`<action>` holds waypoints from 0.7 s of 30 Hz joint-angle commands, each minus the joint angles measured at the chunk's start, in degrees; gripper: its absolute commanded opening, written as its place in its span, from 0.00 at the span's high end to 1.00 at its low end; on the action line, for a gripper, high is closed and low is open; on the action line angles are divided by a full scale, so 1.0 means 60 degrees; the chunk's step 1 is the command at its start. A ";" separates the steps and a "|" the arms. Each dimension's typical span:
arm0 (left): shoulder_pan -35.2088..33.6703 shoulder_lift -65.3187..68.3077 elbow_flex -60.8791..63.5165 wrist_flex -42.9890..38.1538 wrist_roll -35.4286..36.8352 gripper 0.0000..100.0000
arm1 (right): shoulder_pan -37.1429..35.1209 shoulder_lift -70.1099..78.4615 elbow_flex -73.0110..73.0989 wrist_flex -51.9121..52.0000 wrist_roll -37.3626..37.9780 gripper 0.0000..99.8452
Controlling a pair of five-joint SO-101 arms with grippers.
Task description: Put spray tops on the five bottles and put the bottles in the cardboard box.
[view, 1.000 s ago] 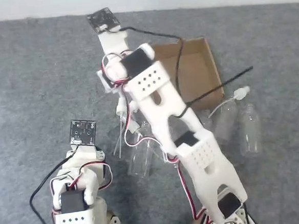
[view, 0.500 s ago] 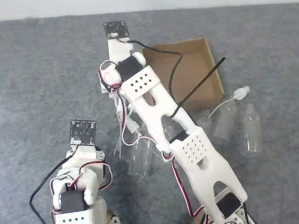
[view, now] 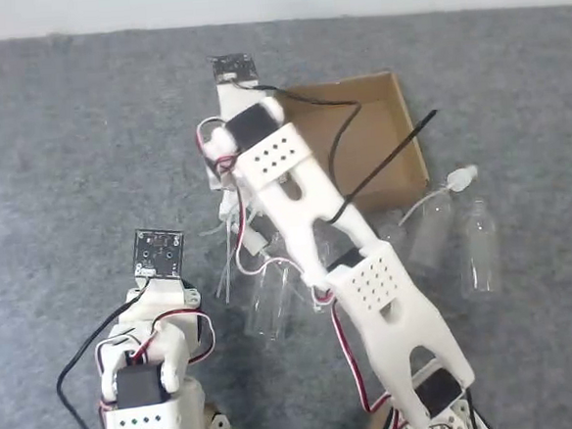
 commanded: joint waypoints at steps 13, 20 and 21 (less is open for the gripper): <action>0.0000 0.0059 -0.0066 0.0029 -0.0044 0.99 | 0.2132 -0.5985 0.4791 0.0593 0.5656 0.82; 0.0000 0.0059 -0.0066 0.0029 -0.0044 0.99 | 0.5121 -0.8945 0.7634 0.0549 0.7341 0.74; 0.0000 0.0059 -0.0066 0.0029 -0.0044 0.99 | 0.5722 -0.9150 0.7751 0.0549 0.7560 0.74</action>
